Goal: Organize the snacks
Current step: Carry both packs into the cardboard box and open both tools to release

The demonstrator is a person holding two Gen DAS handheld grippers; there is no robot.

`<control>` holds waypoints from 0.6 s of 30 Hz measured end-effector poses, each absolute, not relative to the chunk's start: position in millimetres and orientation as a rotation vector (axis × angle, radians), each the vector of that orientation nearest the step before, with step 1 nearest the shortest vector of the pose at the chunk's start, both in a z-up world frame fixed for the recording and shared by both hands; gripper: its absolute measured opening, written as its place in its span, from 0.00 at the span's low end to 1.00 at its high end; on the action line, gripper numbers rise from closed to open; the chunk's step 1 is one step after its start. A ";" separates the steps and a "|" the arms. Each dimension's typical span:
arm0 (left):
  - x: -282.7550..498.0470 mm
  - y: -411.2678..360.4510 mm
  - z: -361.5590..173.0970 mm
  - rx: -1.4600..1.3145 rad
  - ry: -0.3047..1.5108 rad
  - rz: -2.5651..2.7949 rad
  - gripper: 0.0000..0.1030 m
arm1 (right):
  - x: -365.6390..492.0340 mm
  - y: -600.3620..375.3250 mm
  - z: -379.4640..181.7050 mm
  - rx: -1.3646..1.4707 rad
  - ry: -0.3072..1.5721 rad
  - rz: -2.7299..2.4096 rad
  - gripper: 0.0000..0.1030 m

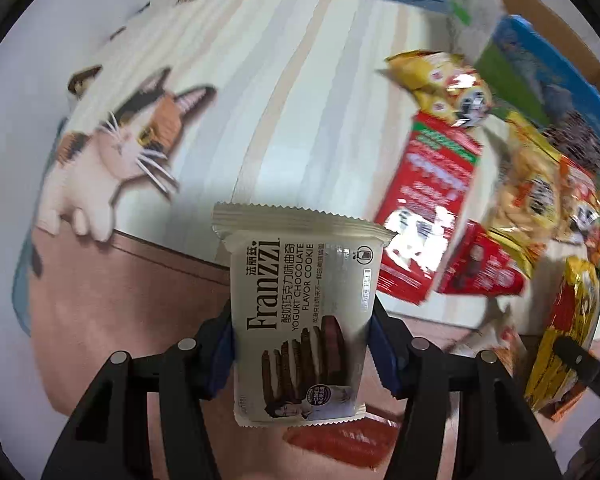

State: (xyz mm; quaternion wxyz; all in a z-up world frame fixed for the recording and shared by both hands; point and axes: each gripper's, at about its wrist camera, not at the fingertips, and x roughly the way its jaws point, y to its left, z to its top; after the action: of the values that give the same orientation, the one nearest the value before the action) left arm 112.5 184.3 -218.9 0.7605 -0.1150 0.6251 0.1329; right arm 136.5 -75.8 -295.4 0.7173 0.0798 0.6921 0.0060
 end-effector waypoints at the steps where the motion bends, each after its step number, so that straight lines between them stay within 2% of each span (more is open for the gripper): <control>1: 115.2 181.0 -203.7 -0.244 1.353 0.284 0.54 | 131.3 -76.3 -288.0 0.193 1.519 0.027 0.85; 8: 121.9 126.0 -131.6 -0.268 1.259 0.131 0.54 | 140.4 -94.9 -233.1 0.317 1.425 0.138 0.85; 14: 185.3 58.0 -77.4 -0.293 1.206 0.005 0.54 | 173.1 -104.0 -171.2 0.344 1.335 0.211 0.86; 18: 234.9 33.2 -64.6 -0.264 1.168 -0.028 0.54 | 205.0 -125.9 -124.6 0.315 1.267 0.220 0.86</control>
State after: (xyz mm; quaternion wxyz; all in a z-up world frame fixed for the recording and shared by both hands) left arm 234.9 33.2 -64.6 0.8260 -0.1241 0.5497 -0.0131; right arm 205.0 -125.9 -124.6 0.7886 0.1464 0.5884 0.1019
